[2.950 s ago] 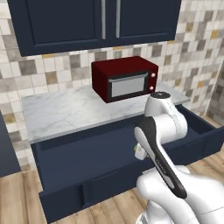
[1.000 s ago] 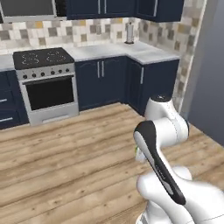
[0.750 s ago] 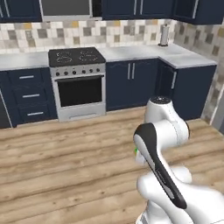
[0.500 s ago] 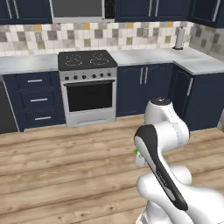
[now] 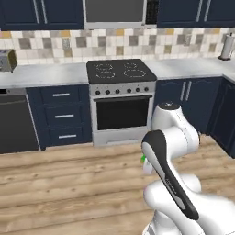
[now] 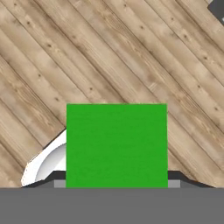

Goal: Restock the sink supplies by placing the sponge and soap dispenser on the counter and next to the sink. Make sure the soap dispenser is upright.

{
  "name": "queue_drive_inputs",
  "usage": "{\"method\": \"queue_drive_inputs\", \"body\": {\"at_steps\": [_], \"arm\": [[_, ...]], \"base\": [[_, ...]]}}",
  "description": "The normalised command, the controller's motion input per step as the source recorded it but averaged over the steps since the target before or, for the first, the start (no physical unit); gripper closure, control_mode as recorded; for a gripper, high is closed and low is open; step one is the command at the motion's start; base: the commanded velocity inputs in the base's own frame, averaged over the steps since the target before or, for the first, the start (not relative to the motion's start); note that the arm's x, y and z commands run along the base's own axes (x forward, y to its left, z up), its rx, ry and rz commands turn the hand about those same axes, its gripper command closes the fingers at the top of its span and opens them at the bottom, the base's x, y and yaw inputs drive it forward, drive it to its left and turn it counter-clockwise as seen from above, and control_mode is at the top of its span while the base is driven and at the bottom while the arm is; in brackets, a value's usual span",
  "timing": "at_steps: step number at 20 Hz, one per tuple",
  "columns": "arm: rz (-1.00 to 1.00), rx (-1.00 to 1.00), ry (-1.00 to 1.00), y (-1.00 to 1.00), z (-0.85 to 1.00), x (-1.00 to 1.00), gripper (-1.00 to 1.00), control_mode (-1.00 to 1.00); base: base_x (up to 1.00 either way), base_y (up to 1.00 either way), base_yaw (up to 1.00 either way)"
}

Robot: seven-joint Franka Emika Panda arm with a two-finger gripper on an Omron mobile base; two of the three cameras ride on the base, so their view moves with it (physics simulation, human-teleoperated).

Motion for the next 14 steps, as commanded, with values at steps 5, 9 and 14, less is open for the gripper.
{"method": "queue_drive_inputs", "body": {"at_steps": [5, 9, 14], "arm": [[0.0, 0.0, 0.0, 0.0, 0.0, 0.0, 1.0, 1.0], [0.0, 0.0, 0.0, 0.0, 0.0, 0.0, 1.0, 1.0], [0.0, 0.0, 0.0, 0.0, 0.0, 0.0, 1.0, 1.0]], "base": [[1.0, 0.9, 0.14], [1.0, 1.0, 0.11], [1.0, 1.0, 0.1]]}}
